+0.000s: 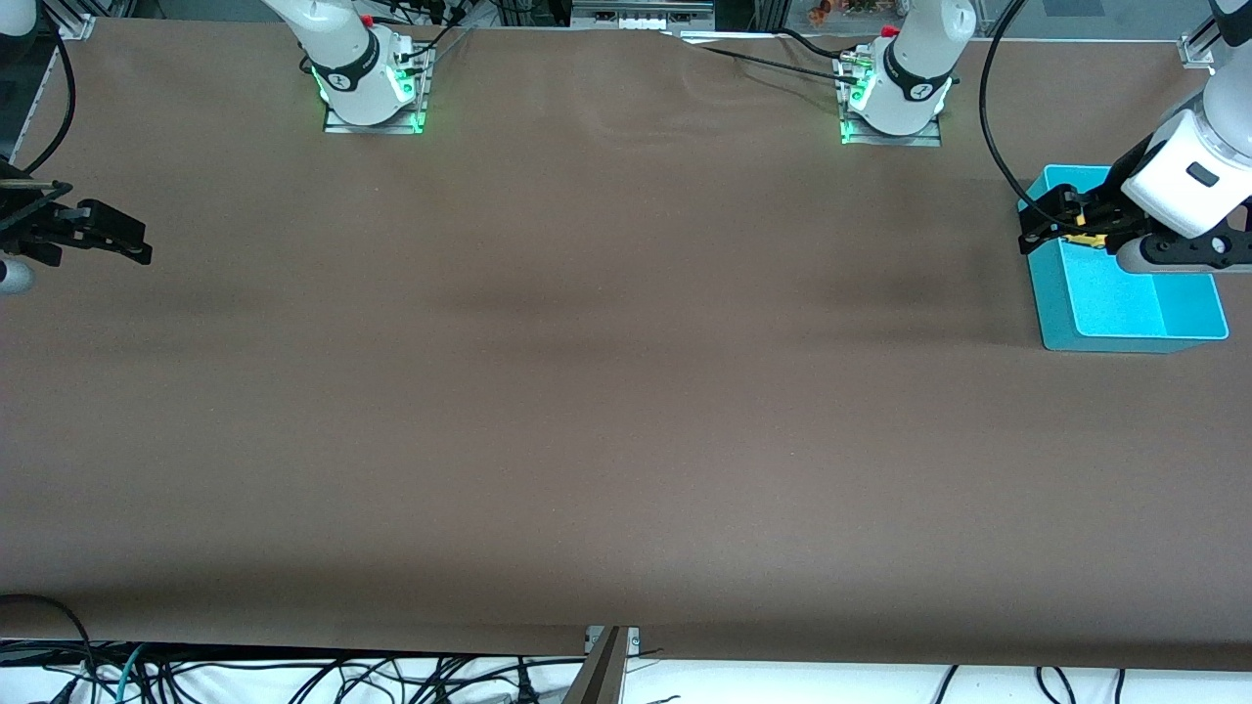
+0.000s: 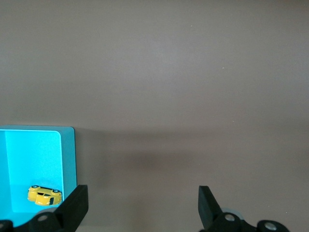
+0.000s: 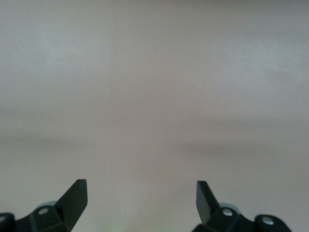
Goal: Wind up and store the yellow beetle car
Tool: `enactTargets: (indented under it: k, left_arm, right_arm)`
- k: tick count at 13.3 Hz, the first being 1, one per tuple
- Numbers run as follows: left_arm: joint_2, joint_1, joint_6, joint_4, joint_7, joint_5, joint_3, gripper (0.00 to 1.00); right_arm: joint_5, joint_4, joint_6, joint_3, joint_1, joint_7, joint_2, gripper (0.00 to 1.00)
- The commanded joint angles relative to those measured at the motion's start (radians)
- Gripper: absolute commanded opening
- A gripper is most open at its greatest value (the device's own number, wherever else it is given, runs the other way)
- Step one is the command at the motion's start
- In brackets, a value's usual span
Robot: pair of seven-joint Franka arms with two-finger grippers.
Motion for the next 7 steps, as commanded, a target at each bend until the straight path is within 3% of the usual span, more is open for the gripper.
enactTargets:
  k: [1, 7]
  left_arm:
    - [0.017, 0.004, -0.024, 0.028, 0.022, -0.007, 0.002, 1.0]
    - [0.016, 0.011, -0.024, 0.02, 0.024, -0.008, 0.002, 1.0]
  right_arm:
    - [0.012, -0.004, 0.0, 0.001, -0.004, 0.014, -0.008, 1.0]
    - [0.012, -0.004, 0.0, 0.001, -0.004, 0.016, -0.008, 1.0]
